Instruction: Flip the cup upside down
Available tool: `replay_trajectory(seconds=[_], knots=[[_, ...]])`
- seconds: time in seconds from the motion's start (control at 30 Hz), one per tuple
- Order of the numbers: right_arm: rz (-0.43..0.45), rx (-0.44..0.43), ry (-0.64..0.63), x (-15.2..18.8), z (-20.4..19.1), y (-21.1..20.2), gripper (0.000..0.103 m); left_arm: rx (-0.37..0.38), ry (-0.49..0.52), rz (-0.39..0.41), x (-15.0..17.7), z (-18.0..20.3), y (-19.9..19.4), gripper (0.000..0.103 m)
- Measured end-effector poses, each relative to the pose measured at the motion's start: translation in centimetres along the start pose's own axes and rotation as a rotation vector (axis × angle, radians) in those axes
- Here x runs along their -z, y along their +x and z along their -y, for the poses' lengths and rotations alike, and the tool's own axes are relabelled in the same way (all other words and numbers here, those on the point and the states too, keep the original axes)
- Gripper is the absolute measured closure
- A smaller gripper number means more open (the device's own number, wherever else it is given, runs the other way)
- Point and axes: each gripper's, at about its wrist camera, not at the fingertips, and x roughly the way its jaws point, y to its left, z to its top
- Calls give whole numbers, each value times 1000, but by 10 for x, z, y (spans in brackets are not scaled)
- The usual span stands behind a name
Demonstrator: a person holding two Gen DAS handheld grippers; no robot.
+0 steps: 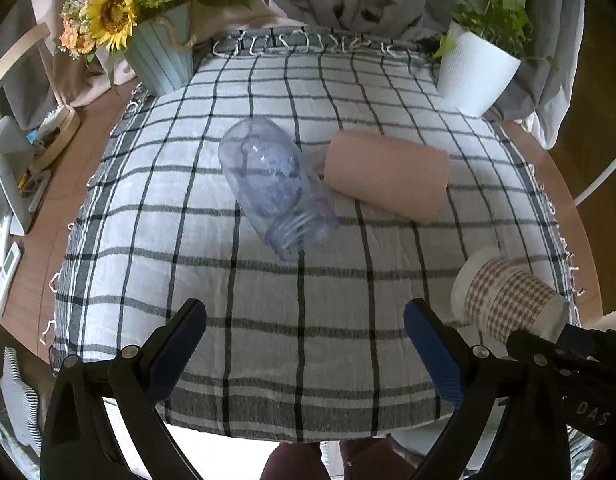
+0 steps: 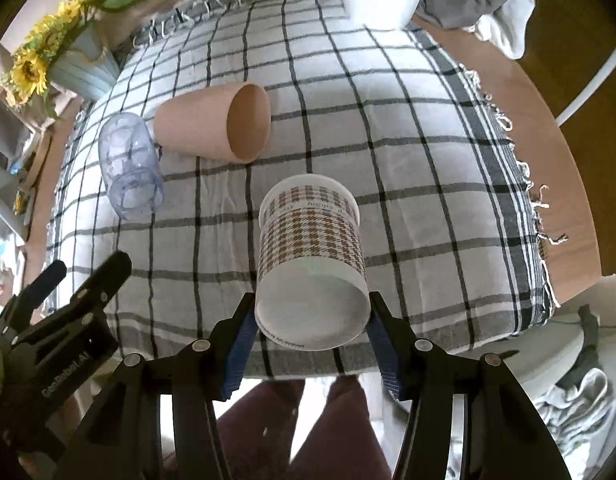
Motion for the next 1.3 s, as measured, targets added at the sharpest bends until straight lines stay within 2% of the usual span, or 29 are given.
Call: replay_trajectory(seconds=[0.07,0.27,0.47,0.87,1.0,1.2,1.3], knots=[[-14,-12,-18,-6,-2,-2,49,2,-8,13,-3,0,-2,2],[-13,25,-49,-22,-7,4,49,-2,-19,50,-12,-2,-6,2],[-17,26,-56,-23,-13,6,49,-13,-40,73,-18,-9,-7,2],[11,46,-35,-30,-17,10,48,-11,17,75,-25,-6,-5,2],[18,57,-16,-24,-17,7,31,-10,33,97,-24,-7,-10,2],[79,78,43,-2,-14,-14,30,35,56,115,-19,-8,-20,2],[146,81,84,10,-11,-31,27,39,58,132,-15,-9,-28,2]])
